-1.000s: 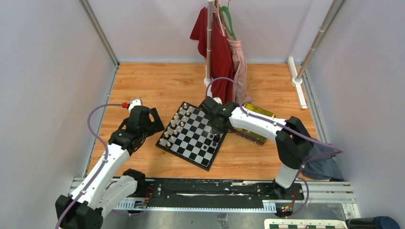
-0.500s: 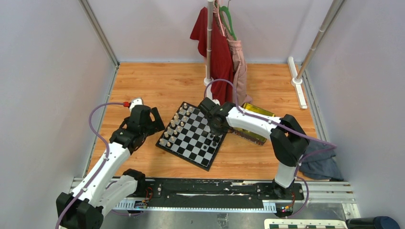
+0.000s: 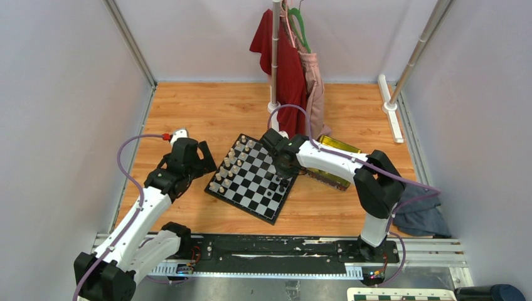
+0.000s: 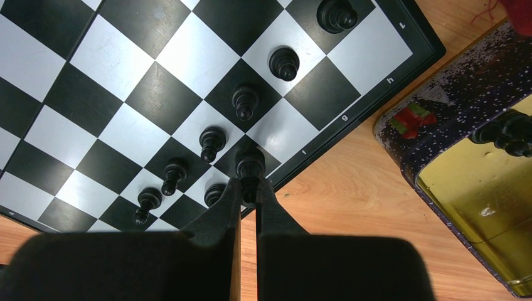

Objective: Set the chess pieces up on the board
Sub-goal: Place the chess piece on the chessboard.

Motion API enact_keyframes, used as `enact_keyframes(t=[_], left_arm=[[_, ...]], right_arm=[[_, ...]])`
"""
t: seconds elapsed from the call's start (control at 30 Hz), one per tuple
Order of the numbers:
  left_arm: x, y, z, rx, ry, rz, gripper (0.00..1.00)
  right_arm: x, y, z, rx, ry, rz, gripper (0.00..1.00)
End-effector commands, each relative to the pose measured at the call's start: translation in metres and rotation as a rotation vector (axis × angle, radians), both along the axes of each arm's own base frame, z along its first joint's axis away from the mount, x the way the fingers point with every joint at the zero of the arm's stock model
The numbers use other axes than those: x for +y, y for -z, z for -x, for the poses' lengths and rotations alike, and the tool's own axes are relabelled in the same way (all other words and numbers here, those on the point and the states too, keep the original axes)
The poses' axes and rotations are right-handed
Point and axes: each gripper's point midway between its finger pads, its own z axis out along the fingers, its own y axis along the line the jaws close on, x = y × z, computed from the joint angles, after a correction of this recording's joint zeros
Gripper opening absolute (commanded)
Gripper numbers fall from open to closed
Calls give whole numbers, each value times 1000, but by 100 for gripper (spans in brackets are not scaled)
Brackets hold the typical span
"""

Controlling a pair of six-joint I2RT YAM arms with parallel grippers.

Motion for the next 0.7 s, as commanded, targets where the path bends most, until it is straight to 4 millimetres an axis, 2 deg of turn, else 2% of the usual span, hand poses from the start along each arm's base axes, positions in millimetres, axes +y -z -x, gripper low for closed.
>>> enact_keyframes(t=[0.0, 0.67], left_arm=[[1, 0, -1, -10, 0, -14, 100], [2, 4, 2, -4, -4, -7, 100]], right_arm=[[5, 4, 4, 15, -36, 14, 0], [-1, 16, 10, 34, -33, 33, 9]])
